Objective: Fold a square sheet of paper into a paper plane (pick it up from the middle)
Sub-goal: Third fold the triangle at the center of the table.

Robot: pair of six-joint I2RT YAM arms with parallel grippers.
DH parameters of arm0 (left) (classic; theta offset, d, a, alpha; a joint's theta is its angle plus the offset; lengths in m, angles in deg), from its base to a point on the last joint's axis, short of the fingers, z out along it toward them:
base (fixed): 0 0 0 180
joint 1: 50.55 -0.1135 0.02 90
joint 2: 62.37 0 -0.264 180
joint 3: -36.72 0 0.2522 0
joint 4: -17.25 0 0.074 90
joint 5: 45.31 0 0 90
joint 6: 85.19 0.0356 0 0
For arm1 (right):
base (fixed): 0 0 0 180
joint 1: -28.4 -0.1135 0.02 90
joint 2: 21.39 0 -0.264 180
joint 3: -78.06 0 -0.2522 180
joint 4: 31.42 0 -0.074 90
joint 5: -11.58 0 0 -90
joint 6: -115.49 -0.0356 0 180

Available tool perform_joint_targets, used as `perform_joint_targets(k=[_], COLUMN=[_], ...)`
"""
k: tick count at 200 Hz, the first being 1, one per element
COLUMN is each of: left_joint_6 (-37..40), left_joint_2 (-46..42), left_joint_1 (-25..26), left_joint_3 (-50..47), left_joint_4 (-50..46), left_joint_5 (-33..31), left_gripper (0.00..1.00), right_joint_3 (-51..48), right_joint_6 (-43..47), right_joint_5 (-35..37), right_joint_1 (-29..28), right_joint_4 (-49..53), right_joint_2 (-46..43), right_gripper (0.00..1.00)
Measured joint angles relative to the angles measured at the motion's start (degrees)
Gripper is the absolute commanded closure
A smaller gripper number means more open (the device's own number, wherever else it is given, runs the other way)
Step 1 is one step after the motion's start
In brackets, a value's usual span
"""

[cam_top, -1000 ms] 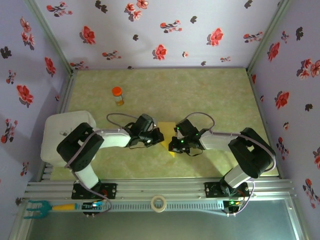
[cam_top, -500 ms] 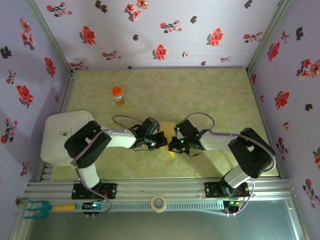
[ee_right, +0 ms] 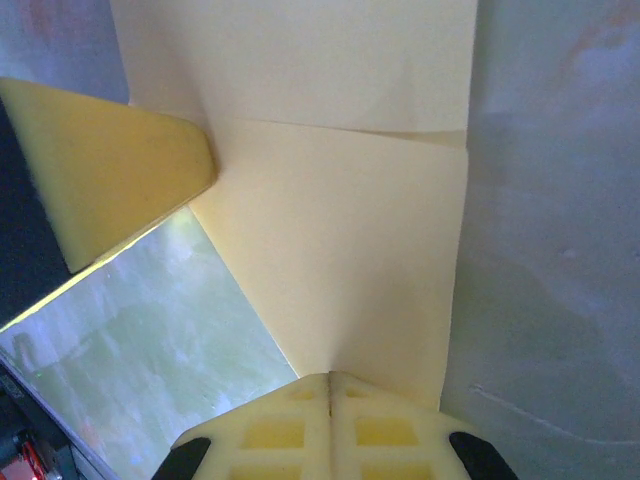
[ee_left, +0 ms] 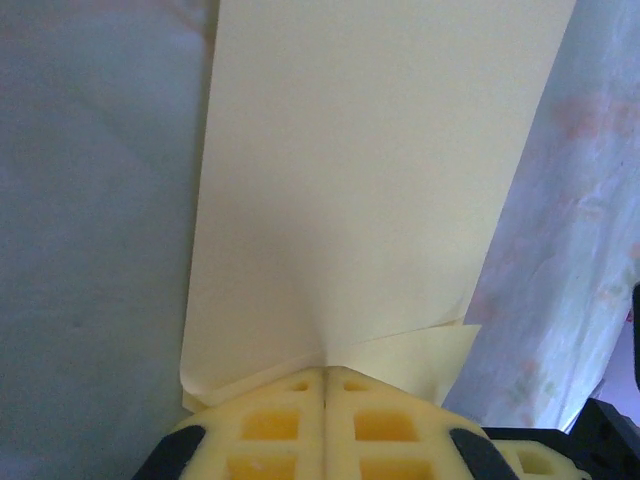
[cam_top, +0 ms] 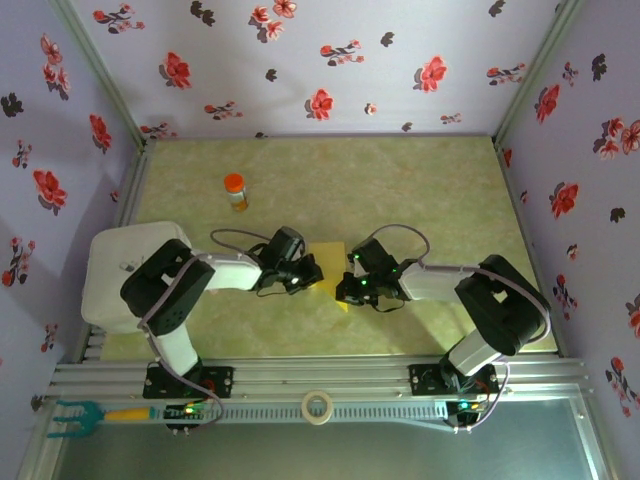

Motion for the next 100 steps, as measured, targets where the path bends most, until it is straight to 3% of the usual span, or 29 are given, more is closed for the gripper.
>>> perform_joint_targets(k=[100], left_joint_6=[2.0], left_joint_2=[-0.9], left_joint_1=[-4.9], left_joint_3=[-0.5], left_joint_4=[-0.9], left_joint_5=[0.9], left_gripper=[1.0], right_joint_3=[-0.1], right_joint_6=[0.0], right_joint_5=[0.0], right_joint_1=[0.0], right_joint_4=[-0.8], right_joint_2=[0.2], right_gripper=[1.0])
